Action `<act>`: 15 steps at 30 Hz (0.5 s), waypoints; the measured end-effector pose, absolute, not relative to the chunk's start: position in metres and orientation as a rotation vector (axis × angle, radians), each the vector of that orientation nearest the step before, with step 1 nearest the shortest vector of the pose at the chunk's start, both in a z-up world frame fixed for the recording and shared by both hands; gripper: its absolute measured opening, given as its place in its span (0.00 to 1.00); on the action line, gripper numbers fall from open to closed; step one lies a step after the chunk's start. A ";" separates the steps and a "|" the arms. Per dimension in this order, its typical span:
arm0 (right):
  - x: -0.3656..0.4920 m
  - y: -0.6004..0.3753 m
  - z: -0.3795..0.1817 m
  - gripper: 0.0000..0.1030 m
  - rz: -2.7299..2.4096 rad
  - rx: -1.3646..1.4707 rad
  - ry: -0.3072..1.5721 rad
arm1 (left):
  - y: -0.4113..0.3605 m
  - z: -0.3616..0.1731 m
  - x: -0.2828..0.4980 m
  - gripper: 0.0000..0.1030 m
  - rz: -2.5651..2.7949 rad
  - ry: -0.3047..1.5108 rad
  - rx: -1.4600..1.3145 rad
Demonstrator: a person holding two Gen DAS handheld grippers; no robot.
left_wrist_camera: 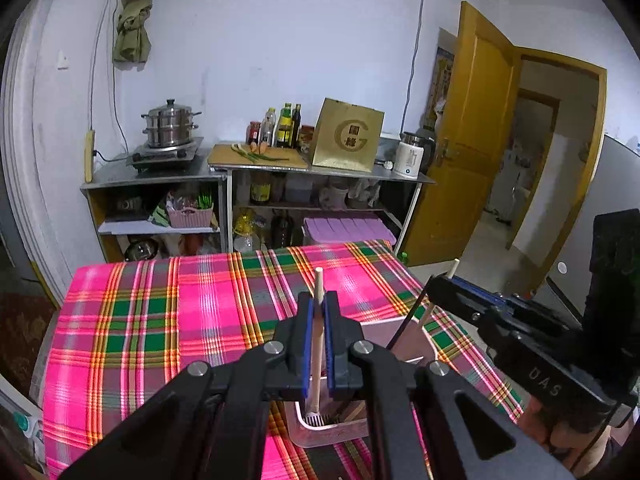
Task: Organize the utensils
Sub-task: 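Lower the wooden chopsticks into the basket compartments and open both tools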
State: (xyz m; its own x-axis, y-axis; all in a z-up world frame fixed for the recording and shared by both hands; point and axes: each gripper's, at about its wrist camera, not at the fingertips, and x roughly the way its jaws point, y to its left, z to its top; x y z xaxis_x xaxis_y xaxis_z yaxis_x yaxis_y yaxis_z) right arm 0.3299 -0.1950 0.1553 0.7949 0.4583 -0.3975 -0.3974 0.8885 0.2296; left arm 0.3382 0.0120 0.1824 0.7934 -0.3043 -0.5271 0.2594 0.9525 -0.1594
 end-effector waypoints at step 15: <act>0.342 -0.191 0.119 0.05 0.449 0.126 0.547 | 0.010 0.145 0.349 0.06 -0.286 0.653 -0.082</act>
State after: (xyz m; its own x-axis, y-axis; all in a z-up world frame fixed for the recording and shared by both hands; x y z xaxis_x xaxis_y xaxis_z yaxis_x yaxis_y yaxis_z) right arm 0.3424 -0.1910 0.1191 0.7601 0.4443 -0.4742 -0.3784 0.8959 0.2328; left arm 0.3494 0.0103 0.1446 0.7565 -0.2877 -0.5872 0.2363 0.9576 -0.1648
